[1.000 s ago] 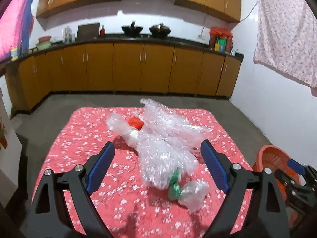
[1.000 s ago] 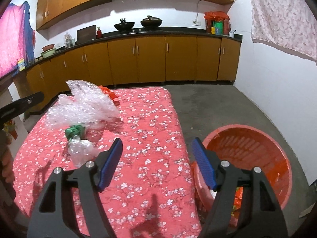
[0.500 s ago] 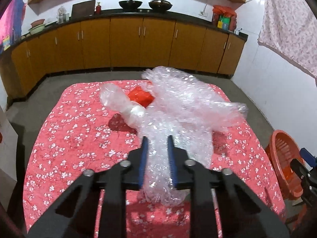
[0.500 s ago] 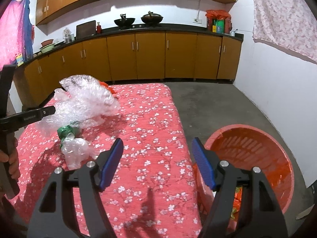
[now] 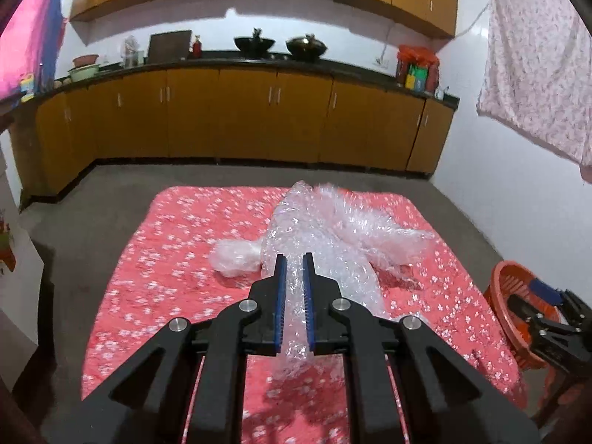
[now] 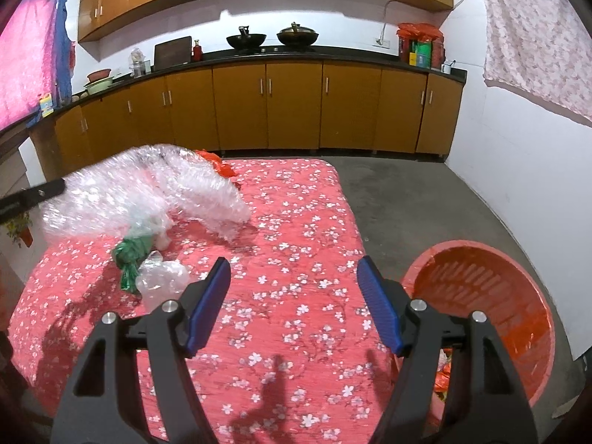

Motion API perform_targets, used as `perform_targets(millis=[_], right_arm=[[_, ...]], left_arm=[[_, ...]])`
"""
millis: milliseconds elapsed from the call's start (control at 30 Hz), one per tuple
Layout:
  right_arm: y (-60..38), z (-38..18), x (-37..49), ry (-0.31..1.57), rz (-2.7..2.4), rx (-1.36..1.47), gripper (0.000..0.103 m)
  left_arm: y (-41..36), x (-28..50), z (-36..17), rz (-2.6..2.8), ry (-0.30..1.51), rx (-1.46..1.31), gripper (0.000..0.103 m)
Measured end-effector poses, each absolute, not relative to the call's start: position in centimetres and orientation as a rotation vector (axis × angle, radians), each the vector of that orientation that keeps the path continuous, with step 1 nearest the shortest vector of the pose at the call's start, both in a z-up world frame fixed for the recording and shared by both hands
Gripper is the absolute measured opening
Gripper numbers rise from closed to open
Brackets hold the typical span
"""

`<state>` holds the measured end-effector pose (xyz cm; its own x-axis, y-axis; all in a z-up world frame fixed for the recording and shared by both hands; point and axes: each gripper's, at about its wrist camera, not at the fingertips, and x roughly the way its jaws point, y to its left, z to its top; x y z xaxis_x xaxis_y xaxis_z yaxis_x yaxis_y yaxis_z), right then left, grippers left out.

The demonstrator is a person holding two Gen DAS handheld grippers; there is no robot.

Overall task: Collect trash
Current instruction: 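Grasp the bubble wrap with the left tool while the right tool grasps another bubble wrap piece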

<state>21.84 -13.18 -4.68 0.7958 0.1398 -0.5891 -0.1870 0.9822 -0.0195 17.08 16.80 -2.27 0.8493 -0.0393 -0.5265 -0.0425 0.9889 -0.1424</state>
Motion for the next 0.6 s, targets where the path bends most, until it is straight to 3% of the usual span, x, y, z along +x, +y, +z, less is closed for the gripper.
perform_targets(millis=[467,600], right_arm=[[-9.5,-4.3,24.6,0.621,0.26,-0.04,0.069],[-7.7,-4.4,27.1,0.633,0.277,-0.043,0.064]], left_arm=[[21.4,15.1,-1.4,0.118,0.499,-0.196,0.009],[21.5,15.5,-1.2,0.116,0.483,-0.194,0.009]])
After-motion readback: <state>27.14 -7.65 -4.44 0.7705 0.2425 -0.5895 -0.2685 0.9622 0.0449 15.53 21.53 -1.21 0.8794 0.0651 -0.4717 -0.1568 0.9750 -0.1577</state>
